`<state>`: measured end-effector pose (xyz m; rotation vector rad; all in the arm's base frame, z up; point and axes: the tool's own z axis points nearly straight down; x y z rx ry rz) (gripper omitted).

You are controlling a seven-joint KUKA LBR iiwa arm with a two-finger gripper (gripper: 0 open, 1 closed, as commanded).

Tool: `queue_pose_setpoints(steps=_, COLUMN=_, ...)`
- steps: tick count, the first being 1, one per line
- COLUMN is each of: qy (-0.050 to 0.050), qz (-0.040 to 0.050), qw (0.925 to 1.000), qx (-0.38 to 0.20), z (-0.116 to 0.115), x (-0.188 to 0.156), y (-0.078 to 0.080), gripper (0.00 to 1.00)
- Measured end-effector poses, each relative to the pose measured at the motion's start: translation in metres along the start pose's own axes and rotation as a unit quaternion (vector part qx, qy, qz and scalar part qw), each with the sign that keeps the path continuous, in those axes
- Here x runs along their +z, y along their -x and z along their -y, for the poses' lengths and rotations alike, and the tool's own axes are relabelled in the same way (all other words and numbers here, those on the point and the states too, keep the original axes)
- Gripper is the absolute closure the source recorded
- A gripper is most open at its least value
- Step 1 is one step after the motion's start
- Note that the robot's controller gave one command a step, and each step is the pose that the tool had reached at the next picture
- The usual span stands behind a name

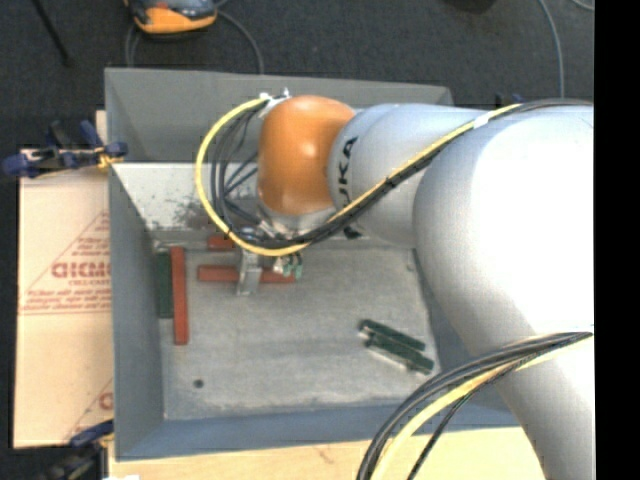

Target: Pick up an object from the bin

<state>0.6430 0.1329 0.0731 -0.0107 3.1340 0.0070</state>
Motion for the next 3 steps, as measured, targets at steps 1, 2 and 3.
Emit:
queue_pose_setpoints(steps=1, qy=-0.001, qz=-0.0038, qw=1.0, qx=0.002, z=0.001, x=-0.041, y=0.005, gripper=1.0)
queue_pose_setpoints(steps=2, qy=-0.001, qz=-0.0036, qw=1.0, qx=0.005, z=0.002, x=-0.09, y=-0.005, gripper=1.0)
queue_pose_setpoints(steps=3, qy=-0.002, qz=-0.0023, qw=1.0, qx=0.006, z=-0.012, x=-0.138, y=-0.006, gripper=1.0)
